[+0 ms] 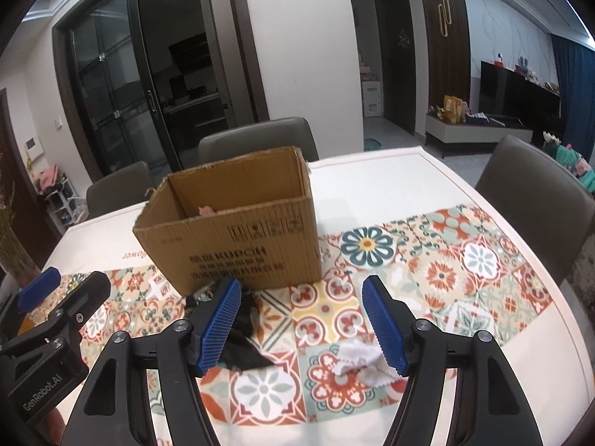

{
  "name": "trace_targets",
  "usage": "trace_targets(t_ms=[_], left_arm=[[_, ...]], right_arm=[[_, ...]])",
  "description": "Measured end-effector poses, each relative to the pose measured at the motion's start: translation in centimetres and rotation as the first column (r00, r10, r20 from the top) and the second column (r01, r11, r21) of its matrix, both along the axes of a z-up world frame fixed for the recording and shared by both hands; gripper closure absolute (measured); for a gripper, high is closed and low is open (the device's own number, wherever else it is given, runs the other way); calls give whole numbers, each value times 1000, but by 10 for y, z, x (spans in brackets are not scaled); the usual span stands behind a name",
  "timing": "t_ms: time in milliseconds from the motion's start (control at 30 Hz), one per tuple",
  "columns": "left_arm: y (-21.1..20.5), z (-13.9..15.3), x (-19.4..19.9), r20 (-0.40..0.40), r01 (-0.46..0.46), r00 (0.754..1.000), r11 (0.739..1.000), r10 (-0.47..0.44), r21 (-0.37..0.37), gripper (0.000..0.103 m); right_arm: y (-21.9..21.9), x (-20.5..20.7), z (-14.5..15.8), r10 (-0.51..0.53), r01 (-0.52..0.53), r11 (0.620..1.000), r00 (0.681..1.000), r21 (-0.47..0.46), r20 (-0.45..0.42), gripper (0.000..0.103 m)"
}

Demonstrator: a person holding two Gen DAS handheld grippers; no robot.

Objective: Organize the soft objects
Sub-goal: 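Withdraw both tools toward the scarf and small white cloth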

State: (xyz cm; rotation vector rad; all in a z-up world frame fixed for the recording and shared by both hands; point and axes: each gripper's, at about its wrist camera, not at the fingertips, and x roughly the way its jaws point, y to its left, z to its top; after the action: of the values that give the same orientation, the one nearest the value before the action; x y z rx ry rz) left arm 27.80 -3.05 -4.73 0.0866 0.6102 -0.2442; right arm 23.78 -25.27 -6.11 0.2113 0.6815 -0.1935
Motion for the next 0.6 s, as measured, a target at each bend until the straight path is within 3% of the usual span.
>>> trace_targets(t_ms=[600], left_arm=[[-2,-49,-19,-125,23,992,1000,-22,7,15]], right_arm=[[-4,-30,-45,-40,42,999,993,10,-110,34]])
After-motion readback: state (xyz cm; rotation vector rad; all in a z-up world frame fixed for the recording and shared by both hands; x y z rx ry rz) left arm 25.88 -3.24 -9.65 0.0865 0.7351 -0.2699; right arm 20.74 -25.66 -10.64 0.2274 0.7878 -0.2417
